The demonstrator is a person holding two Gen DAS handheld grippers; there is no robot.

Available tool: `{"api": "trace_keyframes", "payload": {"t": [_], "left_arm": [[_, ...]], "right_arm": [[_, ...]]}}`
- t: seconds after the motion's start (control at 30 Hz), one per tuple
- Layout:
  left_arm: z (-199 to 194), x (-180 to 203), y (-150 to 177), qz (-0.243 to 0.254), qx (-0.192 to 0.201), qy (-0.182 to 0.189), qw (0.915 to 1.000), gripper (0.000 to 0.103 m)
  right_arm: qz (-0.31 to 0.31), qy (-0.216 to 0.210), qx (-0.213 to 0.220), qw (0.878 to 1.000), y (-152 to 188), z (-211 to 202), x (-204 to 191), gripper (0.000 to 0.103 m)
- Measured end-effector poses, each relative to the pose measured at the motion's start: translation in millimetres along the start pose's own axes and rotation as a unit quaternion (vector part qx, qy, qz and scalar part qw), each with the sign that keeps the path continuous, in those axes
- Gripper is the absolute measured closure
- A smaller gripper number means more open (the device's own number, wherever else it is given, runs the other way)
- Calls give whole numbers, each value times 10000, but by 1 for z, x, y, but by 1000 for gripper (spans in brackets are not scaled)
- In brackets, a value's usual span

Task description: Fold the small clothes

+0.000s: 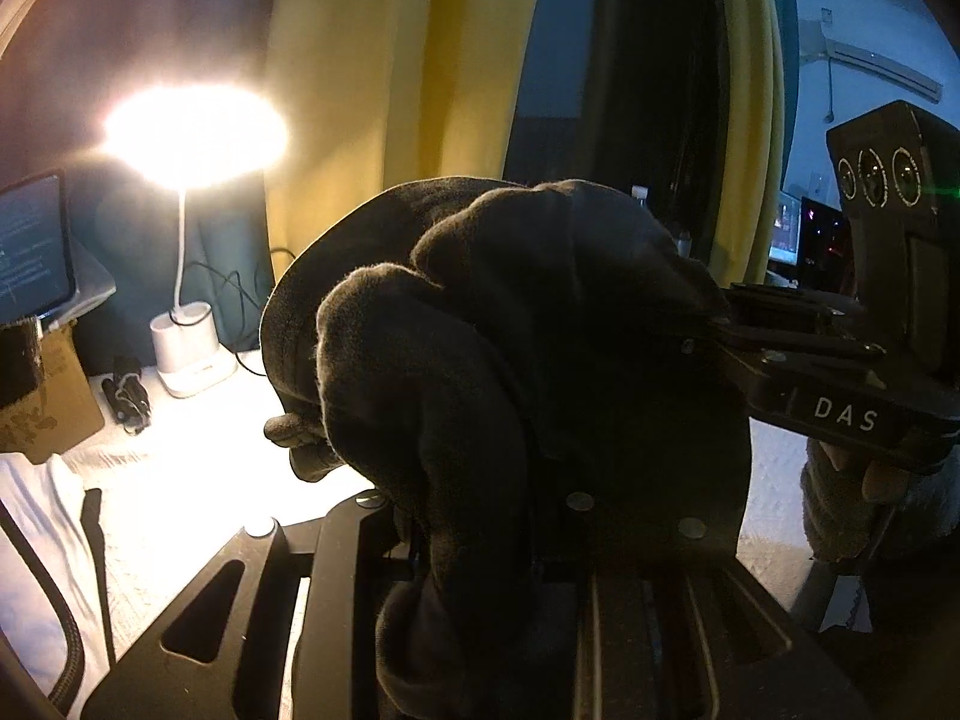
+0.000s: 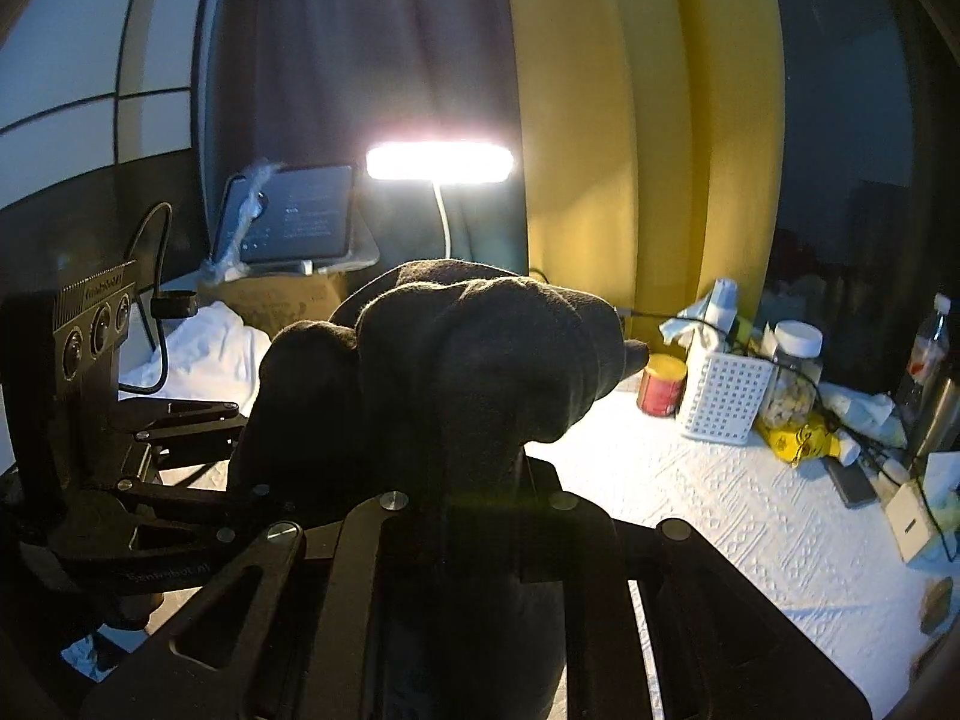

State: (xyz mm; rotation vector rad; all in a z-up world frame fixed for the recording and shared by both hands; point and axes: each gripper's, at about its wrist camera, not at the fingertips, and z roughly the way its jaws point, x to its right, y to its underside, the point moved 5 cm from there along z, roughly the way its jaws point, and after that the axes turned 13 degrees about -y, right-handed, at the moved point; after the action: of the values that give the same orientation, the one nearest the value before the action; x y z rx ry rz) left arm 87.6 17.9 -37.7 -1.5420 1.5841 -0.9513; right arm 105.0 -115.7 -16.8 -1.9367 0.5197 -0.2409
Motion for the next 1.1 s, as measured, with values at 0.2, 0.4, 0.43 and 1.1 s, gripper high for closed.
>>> {"api": "trace_keyframes", "payload": {"t": [0.2, 0.4, 0.43, 1.1], "left_arm": [[-18, -4, -8, -62, 270, -32, 9996, 82], [-32, -10, -15, -101, 514, -53, 9986, 82], [-35, -10, -15, -107, 556, -62, 9984, 82], [-98, -56, -24, -315, 1271, -494, 9902, 82]], "right_arm": [[-165, -3, 212, 9996, -12, -16, -14, 88], [-337, -24, 407, 9986, -24, -29, -28, 88], [-372, -30, 448, 9983, -27, -31, -31, 88], [-1079, -462, 985, 9882, -69, -42, -98, 88]]}}
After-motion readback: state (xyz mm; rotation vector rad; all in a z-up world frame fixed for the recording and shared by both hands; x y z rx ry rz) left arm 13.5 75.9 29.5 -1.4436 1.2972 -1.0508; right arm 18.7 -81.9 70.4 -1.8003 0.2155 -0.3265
